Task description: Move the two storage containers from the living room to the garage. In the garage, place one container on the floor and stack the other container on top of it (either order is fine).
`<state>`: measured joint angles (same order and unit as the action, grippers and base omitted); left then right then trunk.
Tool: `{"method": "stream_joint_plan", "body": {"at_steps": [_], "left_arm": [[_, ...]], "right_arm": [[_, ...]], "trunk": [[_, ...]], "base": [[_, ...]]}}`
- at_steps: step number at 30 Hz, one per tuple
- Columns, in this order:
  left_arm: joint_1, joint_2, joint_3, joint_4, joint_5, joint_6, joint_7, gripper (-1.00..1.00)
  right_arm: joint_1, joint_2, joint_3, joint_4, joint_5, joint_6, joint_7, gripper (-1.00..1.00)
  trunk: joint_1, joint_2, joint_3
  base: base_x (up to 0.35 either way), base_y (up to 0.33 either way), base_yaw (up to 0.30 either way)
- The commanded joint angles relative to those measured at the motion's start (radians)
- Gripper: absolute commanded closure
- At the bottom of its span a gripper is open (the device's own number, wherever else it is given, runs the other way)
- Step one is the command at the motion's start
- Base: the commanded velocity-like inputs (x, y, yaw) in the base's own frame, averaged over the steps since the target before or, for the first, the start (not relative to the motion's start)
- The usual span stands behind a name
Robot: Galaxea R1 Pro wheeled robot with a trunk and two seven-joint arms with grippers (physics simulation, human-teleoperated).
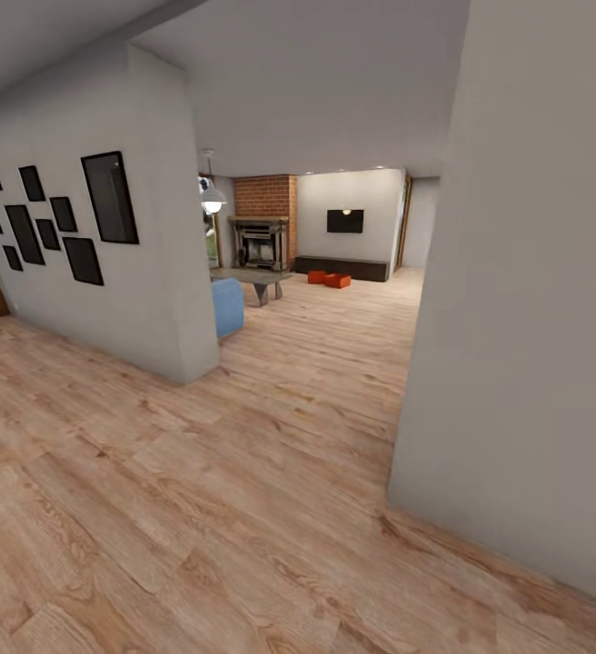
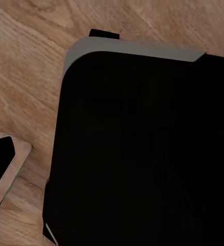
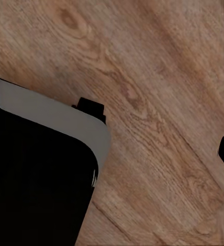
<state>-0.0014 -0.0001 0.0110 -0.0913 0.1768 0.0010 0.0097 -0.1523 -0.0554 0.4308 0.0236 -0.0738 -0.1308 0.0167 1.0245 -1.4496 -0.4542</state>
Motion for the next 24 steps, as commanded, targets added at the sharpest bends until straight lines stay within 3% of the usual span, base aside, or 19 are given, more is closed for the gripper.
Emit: {"method": "stream_joint_plan", "body": {"at_steps": [1,13,24], "left_arm": [[0.000,0.001,0.001,-0.001,0.006,0.000,0.001,-1.00],[0.000,0.002,0.001,-0.001,0.006,0.001,0.001,-1.00],[0.000,0.003,0.001,0.000,0.006,0.001,0.001,-1.00]], "right_arm": [[-0.001,0.000,0.008,0.003,-0.008,-0.005,0.002,-1.00],[-0.001,0.002,0.008,0.004,-0.009,0.004,0.003,-1.00],[-0.001,0.001,0.006,0.004,-0.010,0.002,0.002,-1.00]], "trunk": [[0.001,0.000,-0.001],[0.001,0.000,-0.001],[0.001,0.000,-0.001]], "base": [[0.323,0.000,0.000],[0.323,0.000,0.010],[0.323,0.000,0.245]]}}
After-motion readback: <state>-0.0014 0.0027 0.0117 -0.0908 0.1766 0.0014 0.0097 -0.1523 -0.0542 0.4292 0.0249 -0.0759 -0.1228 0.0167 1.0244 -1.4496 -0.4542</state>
